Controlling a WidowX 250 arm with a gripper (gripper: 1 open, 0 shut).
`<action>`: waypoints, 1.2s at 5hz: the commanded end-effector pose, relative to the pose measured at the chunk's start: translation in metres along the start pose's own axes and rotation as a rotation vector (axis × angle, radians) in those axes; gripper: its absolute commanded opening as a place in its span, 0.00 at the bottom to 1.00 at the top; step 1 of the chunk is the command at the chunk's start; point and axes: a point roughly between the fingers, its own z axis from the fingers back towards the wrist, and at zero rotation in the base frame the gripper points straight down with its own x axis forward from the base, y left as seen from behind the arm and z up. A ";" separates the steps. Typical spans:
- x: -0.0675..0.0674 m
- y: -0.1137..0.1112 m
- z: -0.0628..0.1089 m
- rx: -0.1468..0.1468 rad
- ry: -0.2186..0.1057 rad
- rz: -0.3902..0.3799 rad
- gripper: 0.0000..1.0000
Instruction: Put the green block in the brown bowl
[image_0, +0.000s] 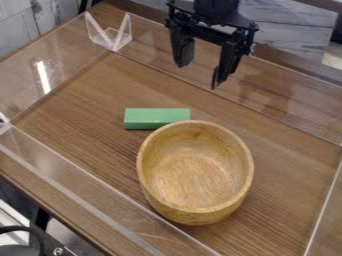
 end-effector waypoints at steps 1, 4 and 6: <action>-0.015 0.015 -0.011 0.016 0.045 -0.249 1.00; -0.063 0.055 -0.024 0.109 0.026 -0.715 1.00; -0.046 0.061 -0.027 0.138 -0.011 -0.753 1.00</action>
